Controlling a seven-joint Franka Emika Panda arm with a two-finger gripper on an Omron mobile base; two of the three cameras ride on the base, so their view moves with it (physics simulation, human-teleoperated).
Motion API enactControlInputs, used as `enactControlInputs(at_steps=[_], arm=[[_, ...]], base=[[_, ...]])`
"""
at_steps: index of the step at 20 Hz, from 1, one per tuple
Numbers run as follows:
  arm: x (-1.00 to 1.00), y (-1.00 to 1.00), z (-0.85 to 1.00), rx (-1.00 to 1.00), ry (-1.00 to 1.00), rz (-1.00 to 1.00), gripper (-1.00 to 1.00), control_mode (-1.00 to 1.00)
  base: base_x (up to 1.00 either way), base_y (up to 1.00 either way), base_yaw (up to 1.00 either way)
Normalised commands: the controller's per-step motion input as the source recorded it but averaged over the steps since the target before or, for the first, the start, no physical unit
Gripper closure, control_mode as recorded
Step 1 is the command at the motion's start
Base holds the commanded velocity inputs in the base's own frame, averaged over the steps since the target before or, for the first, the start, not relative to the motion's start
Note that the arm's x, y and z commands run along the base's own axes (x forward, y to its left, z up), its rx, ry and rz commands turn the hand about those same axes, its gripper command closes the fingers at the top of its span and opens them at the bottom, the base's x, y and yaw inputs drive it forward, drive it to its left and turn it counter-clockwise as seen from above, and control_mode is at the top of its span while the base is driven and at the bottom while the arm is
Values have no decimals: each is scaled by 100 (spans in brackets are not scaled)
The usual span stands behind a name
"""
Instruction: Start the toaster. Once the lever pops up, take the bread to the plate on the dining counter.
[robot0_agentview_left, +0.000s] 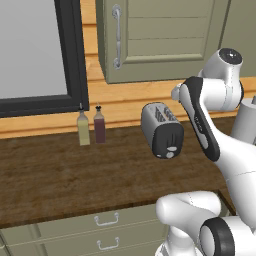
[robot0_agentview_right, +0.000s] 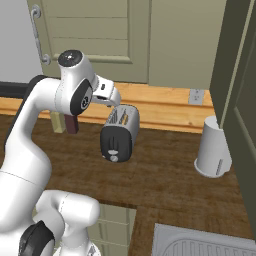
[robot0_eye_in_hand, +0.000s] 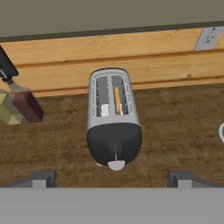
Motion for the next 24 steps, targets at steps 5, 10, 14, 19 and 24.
enactControlInputs(at_steps=[5, 10, 14, 19, 24], arm=[[0, 0, 0, 0, 0, 0, -100, -100], [0, 0, 0, 0, 0, 0, -100, -100], [0, 0, 0, 0, 0, 0, -100, -100], [0, 0, 0, 0, 0, 0, -100, -100], [0, 0, 0, 0, 0, 0, -100, -100]], base=[[0, 0, 0], [0, 0, 0], [0, 0, 0], [0, 0, 0], [0, 0, 0]])
